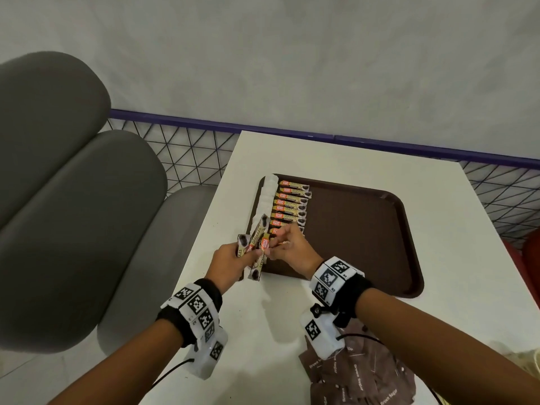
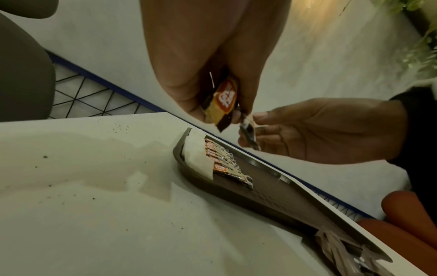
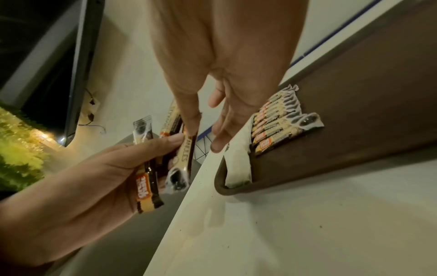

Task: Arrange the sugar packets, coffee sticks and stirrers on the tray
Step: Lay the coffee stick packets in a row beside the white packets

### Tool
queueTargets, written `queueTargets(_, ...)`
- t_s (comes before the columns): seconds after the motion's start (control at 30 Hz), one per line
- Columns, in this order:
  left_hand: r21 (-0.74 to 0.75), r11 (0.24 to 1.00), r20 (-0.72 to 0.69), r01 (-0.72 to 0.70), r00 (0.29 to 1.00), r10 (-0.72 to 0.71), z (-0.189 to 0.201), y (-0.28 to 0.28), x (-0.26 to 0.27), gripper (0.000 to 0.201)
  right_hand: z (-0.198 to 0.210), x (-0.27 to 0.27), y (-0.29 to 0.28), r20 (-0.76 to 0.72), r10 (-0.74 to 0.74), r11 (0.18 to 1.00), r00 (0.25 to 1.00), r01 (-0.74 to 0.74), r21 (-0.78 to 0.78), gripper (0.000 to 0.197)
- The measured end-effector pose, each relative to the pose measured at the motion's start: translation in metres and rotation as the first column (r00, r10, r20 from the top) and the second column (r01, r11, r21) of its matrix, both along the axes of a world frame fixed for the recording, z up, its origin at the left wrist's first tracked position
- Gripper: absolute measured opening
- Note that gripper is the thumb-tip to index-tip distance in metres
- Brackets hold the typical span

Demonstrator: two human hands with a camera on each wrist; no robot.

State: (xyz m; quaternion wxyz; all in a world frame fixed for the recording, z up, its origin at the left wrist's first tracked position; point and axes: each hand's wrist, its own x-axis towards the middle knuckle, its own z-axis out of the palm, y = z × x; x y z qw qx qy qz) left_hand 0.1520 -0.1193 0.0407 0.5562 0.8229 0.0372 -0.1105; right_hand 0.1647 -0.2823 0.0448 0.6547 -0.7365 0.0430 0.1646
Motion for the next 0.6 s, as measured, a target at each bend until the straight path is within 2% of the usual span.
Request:
queueTargets(0.1, -0.111, 0.988, -0.003, -0.104, 0.994, 0.105, -0.001, -0.003, 0.005, 0.011, -0.003, -0.003, -0.002, -0.148, 0.106, 0.994, 0.983, -0.101, 0.043, 0.034)
queueTargets(0.17, -0.195, 0.97, -0.032, -0.147, 0.989, 0.144, -0.001, -0.007, 0.007, 0.009, -0.003, -0.006, -0.003, -0.191, 0.136, 0.99, 0.972, -0.125, 0.07, 0.029)
queueTargets(0.3, -0.312, 0.934, -0.11, -0.175, 0.983, 0.148, -0.002, -0.011, 0.011, 0.007, -0.002, -0.003, -0.012, -0.161, 0.045, 0.989, 0.986, -0.021, 0.147, 0.022)
queueTargets(0.37, -0.343, 0.918, -0.151, -0.2, 0.976, 0.156, -0.004, -0.006, 0.015, 0.013, -0.003, 0.001, -0.026, -0.101, -0.046, 0.996, 0.994, 0.053, 0.075, 0.021)
queueTargets(0.43, -0.324, 0.921, -0.173, -0.216, 0.971, 0.167, -0.007, 0.004, 0.017, 0.015, -0.007, 0.006, -0.046, -0.034, -0.109, 0.992, 0.994, 0.107, -0.06, 0.021)
queueTargets(0.53, -0.288, 0.928, -0.2, -0.239, 0.962, 0.186, -0.013, 0.02, 0.019, 0.026, -0.018, 0.007, -0.076, -0.011, -0.121, 0.96, 0.993, 0.115, -0.255, 0.017)
queueTargets(0.6, -0.269, 0.93, -0.199, -0.25, 0.959, 0.2, -0.016, 0.028, 0.019, 0.029, -0.027, 0.005, -0.086, -0.03, -0.104, 0.932, 0.994, 0.087, -0.352, 0.024)
